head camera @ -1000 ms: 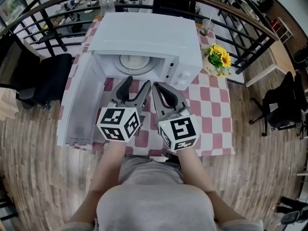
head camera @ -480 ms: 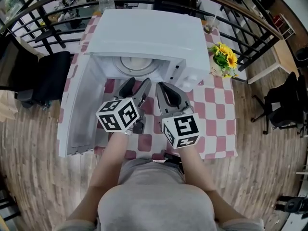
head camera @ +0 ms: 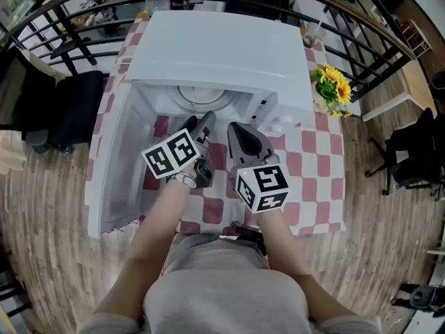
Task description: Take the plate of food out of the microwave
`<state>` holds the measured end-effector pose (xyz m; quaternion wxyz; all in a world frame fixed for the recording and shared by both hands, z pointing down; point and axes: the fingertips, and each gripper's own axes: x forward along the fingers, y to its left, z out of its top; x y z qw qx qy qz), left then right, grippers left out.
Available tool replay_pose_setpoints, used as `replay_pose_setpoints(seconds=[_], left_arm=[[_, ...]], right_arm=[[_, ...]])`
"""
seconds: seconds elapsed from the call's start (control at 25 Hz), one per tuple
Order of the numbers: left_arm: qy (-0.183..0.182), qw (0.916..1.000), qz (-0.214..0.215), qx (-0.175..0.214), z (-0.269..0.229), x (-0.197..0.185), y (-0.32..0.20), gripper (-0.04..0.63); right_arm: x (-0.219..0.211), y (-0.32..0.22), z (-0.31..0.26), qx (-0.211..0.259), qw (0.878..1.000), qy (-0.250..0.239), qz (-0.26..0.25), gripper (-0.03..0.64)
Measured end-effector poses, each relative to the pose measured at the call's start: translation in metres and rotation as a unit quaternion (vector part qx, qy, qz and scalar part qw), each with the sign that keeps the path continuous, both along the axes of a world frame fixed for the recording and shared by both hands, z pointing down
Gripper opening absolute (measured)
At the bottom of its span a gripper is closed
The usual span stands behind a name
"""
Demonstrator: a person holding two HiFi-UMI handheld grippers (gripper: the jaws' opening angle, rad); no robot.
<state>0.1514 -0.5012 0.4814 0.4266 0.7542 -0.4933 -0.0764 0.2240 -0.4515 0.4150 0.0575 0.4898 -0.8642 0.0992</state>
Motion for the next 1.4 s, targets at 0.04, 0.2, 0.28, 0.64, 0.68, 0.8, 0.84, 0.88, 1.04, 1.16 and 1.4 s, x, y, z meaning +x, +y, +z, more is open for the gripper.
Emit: replay_pose_setpoints(seconds=[0.04,0.2,0.28,0.64,0.68,0.8,0.84,0.88,1.04,1.16,1.4], left_arm=[[0.000,0.9999,-0.008,-0.010,0.005,-0.003,-0.002,0.258],[0.002,0.9982,-0.035,-0.048,0.026,-0.012,-0.012,0.265],[0.016,0.9966,-0.045,-0.066,0.034,-0.014,-0.017,0.280],[0.085,0.9800,-0.095,-0.152,0.071,-0.022,-0.039,0.318],[0.091,0.9777,-0.102,-0.160,0.074,-0.023,-0.041,0.318],[0.098,0.9709,-0.118,-0.183,0.085,-0.028,-0.048,0.318],[0.102,0.9676,-0.123,-0.196,0.089,-0.029,-0.049,0.318],[0.108,0.9634,-0.127,-0.210,0.093,-0.029,-0.050,0.318],[0.117,0.9517,-0.145,-0.244,0.102,-0.032,-0.058,0.318],[0.120,0.9433,-0.162,-0.264,0.105,-0.035,-0.061,0.318],[0.113,0.9261,-0.205,-0.296,0.110,-0.036,-0.062,0.318]], right_arm=[[-0.001,-0.001,0.001,-0.003,1.000,-0.001,-0.001,0.021],[-0.003,-0.006,0.011,-0.015,1.000,0.000,-0.004,0.021],[-0.006,-0.007,0.015,-0.019,1.000,0.000,-0.006,0.021],[-0.015,-0.017,0.036,-0.035,0.999,0.025,-0.014,0.021],[-0.015,-0.018,0.039,-0.038,0.999,0.026,-0.013,0.021],[-0.015,-0.022,0.045,-0.045,0.999,0.028,-0.012,0.021],[-0.015,-0.023,0.047,-0.047,0.998,0.029,-0.012,0.021],[-0.016,-0.024,0.049,-0.050,0.998,0.029,-0.011,0.021],[-0.015,-0.028,0.056,-0.060,0.998,0.029,-0.010,0.021],[-0.015,-0.029,0.061,-0.067,0.997,0.030,-0.009,0.021],[-0.013,-0.030,0.069,-0.077,0.997,0.031,-0.006,0.021]])
